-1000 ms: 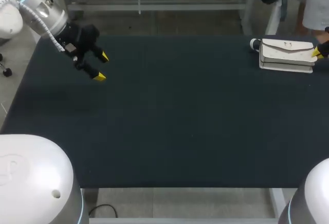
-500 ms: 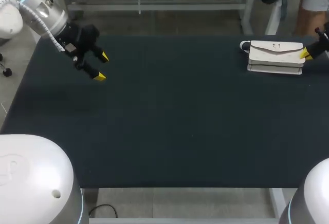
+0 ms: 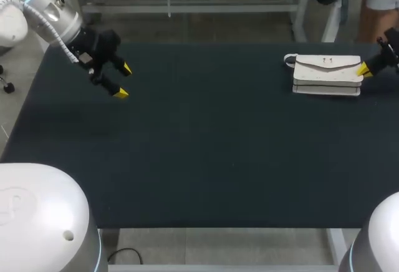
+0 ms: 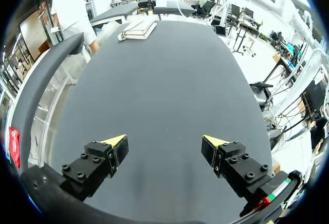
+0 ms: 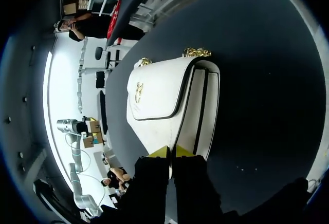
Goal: Pick up the bag, open it, inspect its contents, close it, and place it on the opposite side
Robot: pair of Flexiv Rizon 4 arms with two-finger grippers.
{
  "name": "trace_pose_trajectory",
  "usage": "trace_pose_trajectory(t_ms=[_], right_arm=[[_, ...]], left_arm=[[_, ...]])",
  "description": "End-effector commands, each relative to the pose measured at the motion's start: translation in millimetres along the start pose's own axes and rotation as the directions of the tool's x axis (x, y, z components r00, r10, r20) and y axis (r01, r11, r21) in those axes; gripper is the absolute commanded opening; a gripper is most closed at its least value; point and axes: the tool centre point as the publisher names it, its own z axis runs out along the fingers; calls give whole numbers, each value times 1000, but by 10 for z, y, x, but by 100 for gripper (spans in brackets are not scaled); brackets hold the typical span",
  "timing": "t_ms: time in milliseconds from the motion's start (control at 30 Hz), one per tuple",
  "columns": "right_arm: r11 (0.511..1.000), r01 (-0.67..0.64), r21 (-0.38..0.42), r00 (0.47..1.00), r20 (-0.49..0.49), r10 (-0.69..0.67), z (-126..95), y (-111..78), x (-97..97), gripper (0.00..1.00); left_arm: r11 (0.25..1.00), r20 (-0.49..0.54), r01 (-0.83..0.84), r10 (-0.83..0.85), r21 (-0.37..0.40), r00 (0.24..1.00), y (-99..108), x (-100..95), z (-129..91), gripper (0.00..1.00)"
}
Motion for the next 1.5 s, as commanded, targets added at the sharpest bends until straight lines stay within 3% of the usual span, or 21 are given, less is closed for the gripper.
trace_pose_trajectory(t_ms=[33,200,533,1100,1267,1500], right_arm=[[997,26,75,1000,-11,-25,30,0,44,0],[994,64,90,996,-65,-58,104,-91,148,0],[984,111,138,992,-68,-103,286,-276,409,0],[984,111,138,992,-68,-103,286,-276,409,0],[971,162,177,984,-109,-144,673,-317,621,0],[958,202,203,972,-166,-169,977,-440,736,0]], left_arm=[[1000,1,0,0,2,1000,3,-3,10,100],[1000,1,0,0,2,1000,3,-3,10,100],[1000,1,0,0,2,1000,3,-3,10,100],[1000,1,0,0,2,1000,3,-3,10,100],[1000,1,0,0,2,1000,3,-3,10,100],[1000,1,0,0,2,1000,3,-3,10,100]])
